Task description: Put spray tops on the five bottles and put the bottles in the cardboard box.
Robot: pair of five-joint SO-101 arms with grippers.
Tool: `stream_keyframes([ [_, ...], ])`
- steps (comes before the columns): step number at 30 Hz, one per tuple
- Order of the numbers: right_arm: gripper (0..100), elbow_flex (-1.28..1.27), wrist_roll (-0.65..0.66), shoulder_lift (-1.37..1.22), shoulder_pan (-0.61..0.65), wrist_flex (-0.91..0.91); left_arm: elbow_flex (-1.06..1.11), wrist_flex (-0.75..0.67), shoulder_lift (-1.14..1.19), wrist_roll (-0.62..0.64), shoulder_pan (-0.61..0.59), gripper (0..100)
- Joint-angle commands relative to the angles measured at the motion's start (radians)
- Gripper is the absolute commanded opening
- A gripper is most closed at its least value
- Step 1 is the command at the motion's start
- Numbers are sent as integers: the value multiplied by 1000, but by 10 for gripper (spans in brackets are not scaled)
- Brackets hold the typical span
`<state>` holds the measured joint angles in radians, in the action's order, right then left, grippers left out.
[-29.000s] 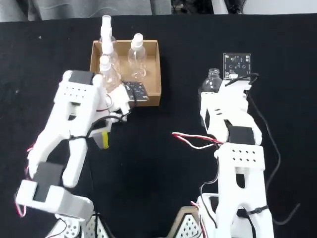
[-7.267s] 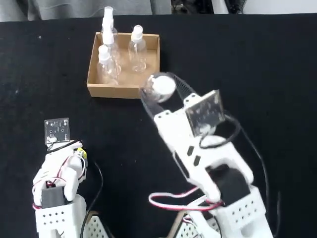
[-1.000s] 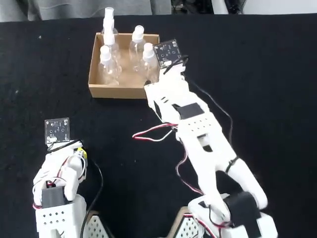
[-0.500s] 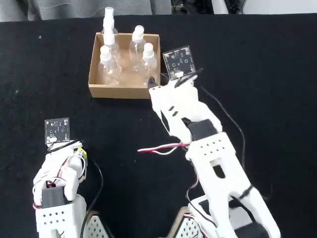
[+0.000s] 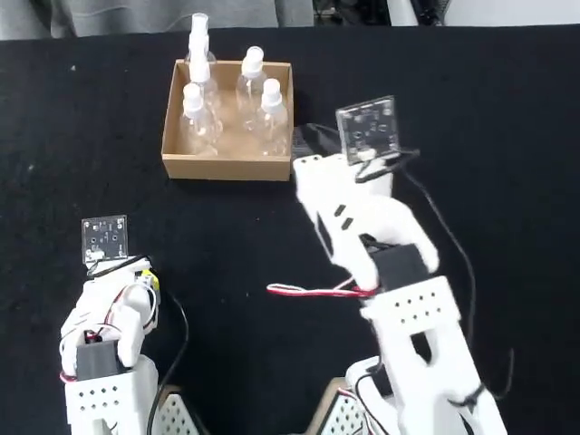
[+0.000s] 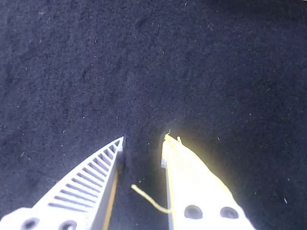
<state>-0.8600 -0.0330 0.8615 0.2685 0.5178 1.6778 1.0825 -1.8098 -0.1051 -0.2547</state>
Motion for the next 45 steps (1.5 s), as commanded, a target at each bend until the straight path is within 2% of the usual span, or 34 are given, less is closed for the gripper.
stream_keyframes([
  [1,16,90,14,74,-55,91,22,3,-6,-2,-8,117],
  [5,16,120,57,147,-78,216,22,3,-6,-2,-8,117],
  [15,17,119,87,309,-109,400,22,3,-6,-2,-8,117],
  [27,16,113,109,404,-206,549,22,3,-6,-2,-8,117],
  [35,17,-47,150,555,-210,554,22,3,-6,-2,-8,117],
  [45,18,-246,232,783,-301,554,22,3,-6,-2,-8,117],
])
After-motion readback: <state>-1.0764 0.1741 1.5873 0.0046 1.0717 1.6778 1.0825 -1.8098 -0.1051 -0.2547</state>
